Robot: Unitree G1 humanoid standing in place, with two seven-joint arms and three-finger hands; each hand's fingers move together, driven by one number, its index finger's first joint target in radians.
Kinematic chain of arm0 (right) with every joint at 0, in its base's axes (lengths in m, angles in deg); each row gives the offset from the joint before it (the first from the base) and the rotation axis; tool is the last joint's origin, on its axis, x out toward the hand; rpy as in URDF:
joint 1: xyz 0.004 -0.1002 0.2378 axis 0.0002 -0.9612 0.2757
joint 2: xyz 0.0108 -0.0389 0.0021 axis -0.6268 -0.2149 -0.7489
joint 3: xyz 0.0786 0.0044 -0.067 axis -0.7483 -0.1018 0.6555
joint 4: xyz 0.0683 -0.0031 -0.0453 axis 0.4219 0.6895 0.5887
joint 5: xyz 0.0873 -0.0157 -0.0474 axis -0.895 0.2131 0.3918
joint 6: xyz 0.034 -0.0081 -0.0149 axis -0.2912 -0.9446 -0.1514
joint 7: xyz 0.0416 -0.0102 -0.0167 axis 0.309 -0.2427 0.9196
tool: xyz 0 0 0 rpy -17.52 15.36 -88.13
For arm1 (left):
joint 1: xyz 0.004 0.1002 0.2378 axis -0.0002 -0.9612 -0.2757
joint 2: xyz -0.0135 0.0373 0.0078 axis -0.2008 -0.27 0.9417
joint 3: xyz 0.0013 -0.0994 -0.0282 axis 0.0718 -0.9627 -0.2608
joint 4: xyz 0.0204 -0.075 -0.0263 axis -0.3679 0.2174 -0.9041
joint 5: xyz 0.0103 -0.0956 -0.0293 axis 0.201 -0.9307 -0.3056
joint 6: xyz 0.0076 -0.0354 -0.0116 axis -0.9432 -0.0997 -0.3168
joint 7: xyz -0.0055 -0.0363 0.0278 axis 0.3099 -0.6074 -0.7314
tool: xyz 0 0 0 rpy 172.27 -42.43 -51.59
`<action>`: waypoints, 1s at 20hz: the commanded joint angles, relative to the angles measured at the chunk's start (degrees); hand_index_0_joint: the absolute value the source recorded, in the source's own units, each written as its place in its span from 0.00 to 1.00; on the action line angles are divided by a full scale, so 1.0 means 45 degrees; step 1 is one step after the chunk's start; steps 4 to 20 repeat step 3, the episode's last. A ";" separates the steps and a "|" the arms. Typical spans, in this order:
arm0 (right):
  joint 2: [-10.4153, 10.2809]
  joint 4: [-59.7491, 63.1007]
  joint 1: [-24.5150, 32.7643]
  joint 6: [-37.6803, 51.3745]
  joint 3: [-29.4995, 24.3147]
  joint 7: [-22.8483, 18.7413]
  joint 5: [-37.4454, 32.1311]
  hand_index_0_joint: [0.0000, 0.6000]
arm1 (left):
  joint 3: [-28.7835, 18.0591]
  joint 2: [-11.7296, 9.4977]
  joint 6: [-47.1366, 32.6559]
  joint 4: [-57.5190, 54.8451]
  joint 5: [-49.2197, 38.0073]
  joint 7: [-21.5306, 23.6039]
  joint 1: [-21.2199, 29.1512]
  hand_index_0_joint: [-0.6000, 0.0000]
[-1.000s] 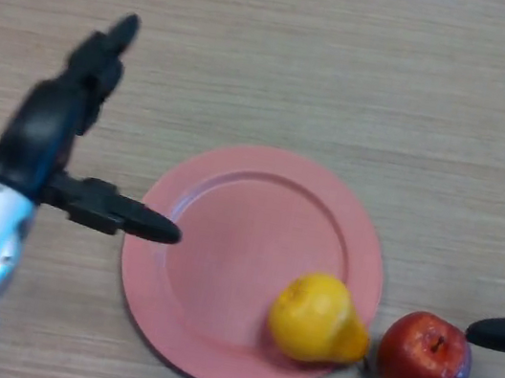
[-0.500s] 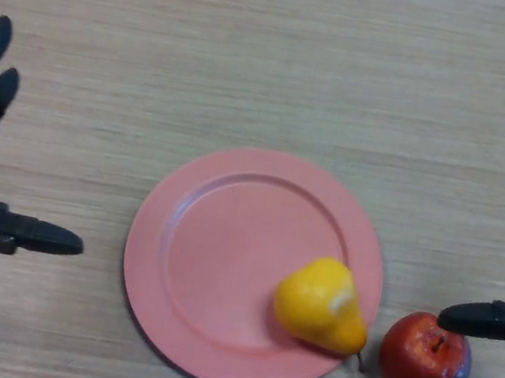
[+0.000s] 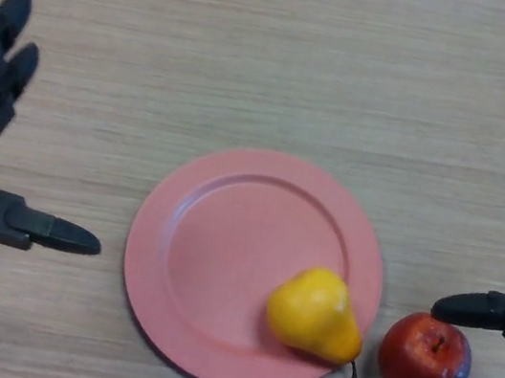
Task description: Pick up the yellow pear and place it on the plate
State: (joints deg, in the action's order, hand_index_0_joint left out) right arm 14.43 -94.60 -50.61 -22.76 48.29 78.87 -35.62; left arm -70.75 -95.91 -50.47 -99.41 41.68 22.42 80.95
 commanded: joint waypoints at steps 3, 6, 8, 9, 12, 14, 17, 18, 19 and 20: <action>0.0365 -0.0685 0.0301 0.1170 -0.0409 -0.0411 -0.0536 0.00 | -0.0595 -0.0541 -0.0639 -0.0771 -0.0092 -0.0064 0.0408 1.00; 0.0365 -0.0685 0.0301 0.1170 -0.0409 -0.0411 -0.0536 0.00 | -0.0595 -0.0541 -0.0639 -0.0771 -0.0092 -0.0064 0.0408 1.00; 0.0365 -0.0685 0.0301 0.1170 -0.0409 -0.0411 -0.0536 0.00 | -0.0595 -0.0541 -0.0639 -0.0771 -0.0092 -0.0064 0.0408 1.00; 0.0365 -0.0685 0.0301 0.1170 -0.0409 -0.0411 -0.0536 0.00 | -0.0595 -0.0541 -0.0639 -0.0771 -0.0092 -0.0064 0.0408 1.00; 0.0365 -0.0685 0.0301 0.1170 -0.0409 -0.0411 -0.0536 0.00 | -0.0595 -0.0541 -0.0639 -0.0771 -0.0092 -0.0064 0.0408 1.00; 0.0365 -0.0685 0.0301 0.1170 -0.0409 -0.0411 -0.0536 0.00 | -0.0595 -0.0541 -0.0639 -0.0771 -0.0092 -0.0064 0.0408 1.00; 0.0365 -0.0685 0.0301 0.1170 -0.0409 -0.0411 -0.0536 0.00 | -0.0595 -0.0541 -0.0639 -0.0771 -0.0092 -0.0064 0.0408 1.00; 0.0365 -0.0685 0.0301 0.1170 -0.0409 -0.0411 -0.0536 0.00 | -0.0595 -0.0541 -0.0639 -0.0771 -0.0092 -0.0064 0.0408 1.00; 0.0365 -0.0685 0.0301 0.1170 -0.0409 -0.0411 -0.0536 0.00 | -0.0595 -0.0541 -0.0639 -0.0771 -0.0092 -0.0064 0.0408 1.00; 0.0365 -0.0685 0.0301 0.1170 -0.0409 -0.0411 -0.0536 0.00 | -0.0595 -0.0541 -0.0639 -0.0771 -0.0092 -0.0064 0.0408 1.00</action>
